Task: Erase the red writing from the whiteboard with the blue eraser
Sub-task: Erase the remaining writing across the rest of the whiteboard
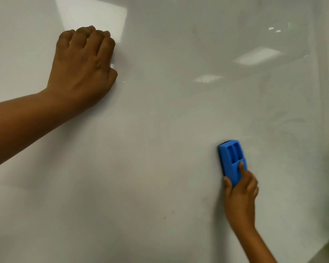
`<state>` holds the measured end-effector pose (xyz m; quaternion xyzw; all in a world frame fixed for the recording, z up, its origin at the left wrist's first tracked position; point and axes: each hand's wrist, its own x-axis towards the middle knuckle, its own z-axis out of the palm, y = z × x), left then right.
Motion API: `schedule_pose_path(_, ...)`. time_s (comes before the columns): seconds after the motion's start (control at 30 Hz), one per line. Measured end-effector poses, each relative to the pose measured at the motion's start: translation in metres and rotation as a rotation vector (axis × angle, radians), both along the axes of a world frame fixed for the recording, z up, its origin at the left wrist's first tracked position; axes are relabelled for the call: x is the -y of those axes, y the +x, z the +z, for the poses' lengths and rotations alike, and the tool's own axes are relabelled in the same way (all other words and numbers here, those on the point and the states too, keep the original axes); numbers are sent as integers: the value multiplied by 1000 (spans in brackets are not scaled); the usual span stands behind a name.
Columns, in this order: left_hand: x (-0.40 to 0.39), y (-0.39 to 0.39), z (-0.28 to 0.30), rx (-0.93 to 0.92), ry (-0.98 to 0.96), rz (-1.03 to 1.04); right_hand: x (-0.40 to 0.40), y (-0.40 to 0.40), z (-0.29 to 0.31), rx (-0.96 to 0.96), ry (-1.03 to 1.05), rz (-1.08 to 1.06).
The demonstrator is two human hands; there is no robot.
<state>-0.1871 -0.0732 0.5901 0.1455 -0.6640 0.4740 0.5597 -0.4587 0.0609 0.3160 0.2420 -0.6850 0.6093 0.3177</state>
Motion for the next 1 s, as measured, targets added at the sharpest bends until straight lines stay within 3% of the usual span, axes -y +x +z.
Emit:
schedule_pose_path(0.23, 2, 0, 1, 11, 12, -23, -40, -96, 22, 381, -56, -38)
schedule_pose_path(0.37, 0, 0, 1, 12, -4, -24, -48, -104, 10, 517, -56, -18)
schedule_pose_path(0.53, -1, 0, 2, 18, -7, -5, -15, -24, 2, 297, -90, 2)
schedule_pose_path(0.83, -1, 0, -2, 19, 40, -3, 39, 183, -47, -168, 51, 185)
schedule_pose_path(1.0, -4, 1, -4, 30, 54, 7, 39, 205, -83, -364, 185, 168)
